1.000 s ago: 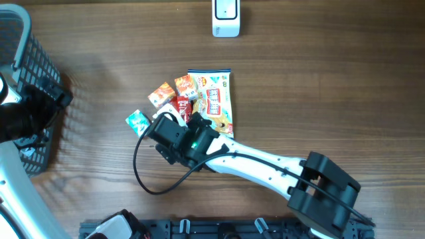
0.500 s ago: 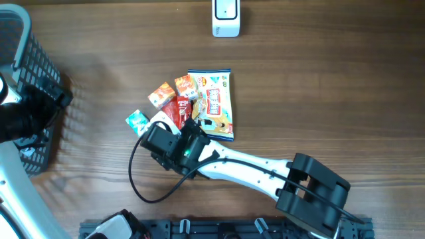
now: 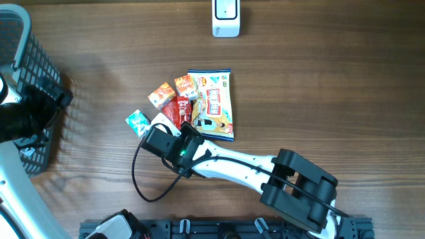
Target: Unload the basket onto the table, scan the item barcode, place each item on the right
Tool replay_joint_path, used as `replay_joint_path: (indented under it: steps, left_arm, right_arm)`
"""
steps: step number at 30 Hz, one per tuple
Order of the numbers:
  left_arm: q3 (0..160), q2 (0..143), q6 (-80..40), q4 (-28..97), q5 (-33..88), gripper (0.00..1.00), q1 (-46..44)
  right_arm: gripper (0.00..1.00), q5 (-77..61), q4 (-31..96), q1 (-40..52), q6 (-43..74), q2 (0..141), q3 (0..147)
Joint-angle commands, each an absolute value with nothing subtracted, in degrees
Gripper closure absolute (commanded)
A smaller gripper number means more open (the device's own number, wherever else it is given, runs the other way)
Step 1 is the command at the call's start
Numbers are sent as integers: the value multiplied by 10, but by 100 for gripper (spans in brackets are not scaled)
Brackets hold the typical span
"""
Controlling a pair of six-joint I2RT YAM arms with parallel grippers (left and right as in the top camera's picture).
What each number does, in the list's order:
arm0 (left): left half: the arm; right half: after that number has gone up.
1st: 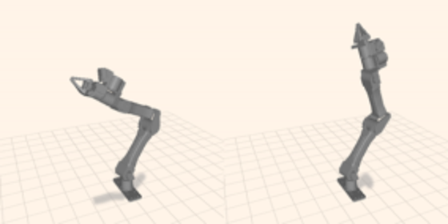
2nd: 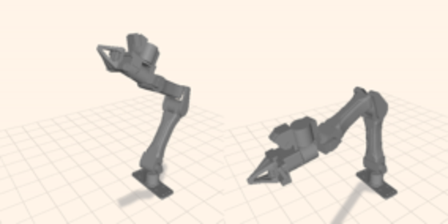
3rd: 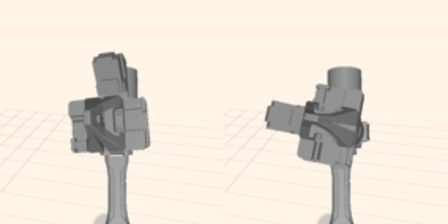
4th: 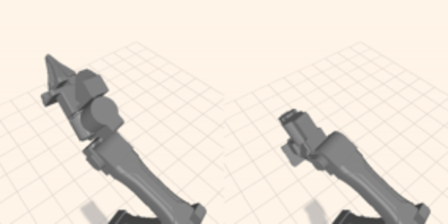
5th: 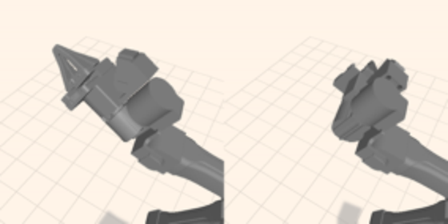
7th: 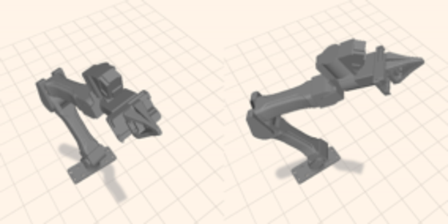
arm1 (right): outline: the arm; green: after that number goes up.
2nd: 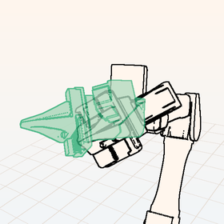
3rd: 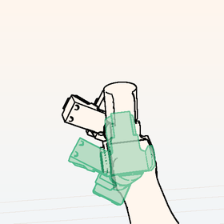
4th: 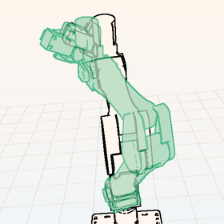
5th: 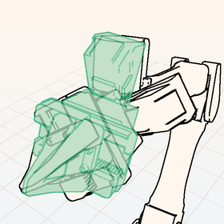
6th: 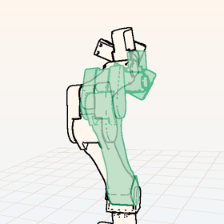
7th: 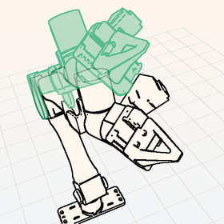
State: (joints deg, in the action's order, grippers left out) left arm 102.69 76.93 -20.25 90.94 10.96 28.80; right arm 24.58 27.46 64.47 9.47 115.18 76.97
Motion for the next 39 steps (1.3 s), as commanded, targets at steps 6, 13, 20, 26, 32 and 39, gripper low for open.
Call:
replay_joint_path:
  steps: [6,13,20,26,32,39]
  left_arm:
    - [1027,769,-199,909,108,0,291]
    - [1027,769,-199,909,109,0,291]
    - [1027,769,-199,909,109,0,291]
    - [1027,769,-199,909,108,0,291]
    - [1027,769,-199,909,108,0,291]
    - [1027,769,-199,909,108,0,291]
  right_arm:
    - [45,287,278,644,84,1159,764]
    - [48,287,279,644,88,1161,764]
    - [48,287,270,644,88,1191,764]
    - [72,302,271,644,88,1190,765]
    - [96,307,306,644,93,1185,788]
    - [96,274,311,635,126,1108,793]
